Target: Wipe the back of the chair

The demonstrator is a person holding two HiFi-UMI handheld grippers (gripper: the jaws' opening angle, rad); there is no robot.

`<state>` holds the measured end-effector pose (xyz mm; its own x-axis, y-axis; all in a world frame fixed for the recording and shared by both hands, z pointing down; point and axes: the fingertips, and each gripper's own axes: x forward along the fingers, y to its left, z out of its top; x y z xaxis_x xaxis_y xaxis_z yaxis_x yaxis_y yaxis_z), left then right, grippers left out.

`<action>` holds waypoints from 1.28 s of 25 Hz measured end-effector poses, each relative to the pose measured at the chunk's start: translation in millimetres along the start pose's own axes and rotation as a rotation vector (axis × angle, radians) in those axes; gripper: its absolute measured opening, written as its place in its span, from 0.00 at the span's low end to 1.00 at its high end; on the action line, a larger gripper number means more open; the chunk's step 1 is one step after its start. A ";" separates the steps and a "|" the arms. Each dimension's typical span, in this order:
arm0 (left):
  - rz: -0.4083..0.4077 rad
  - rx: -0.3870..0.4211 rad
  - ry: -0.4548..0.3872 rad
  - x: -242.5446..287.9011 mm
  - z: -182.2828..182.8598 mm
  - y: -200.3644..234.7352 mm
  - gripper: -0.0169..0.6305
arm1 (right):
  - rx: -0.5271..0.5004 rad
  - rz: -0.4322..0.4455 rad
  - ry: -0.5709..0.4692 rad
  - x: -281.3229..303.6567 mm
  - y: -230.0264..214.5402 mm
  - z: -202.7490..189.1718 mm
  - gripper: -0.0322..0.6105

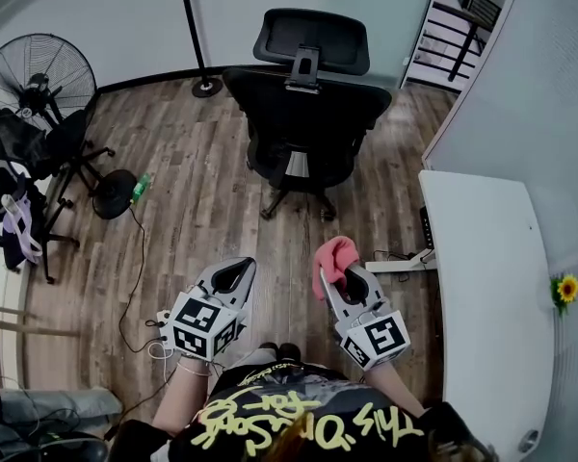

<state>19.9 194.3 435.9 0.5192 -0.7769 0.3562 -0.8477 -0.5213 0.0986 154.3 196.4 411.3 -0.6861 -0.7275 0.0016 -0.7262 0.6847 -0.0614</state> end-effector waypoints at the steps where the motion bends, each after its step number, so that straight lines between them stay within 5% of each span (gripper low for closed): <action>1: 0.000 0.001 0.001 0.5 0.8 0.7 0.02 | -0.001 0.000 -0.001 0.5 -0.6 1.2 0.15; 19: 0.028 -0.041 -0.004 8.5 -2.3 8.4 0.01 | 0.004 0.035 0.016 17.7 -12.3 -4.3 0.15; 32: 0.016 -0.021 -0.025 52.3 22.4 82.9 0.01 | -0.025 0.018 0.001 97.7 -38.6 -4.1 0.15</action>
<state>-20.7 102.6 441.9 0.5075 -0.7942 0.3342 -0.8581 -0.5010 0.1126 115.2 99.1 417.9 -0.6992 -0.7149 0.0021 -0.7144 0.6987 -0.0370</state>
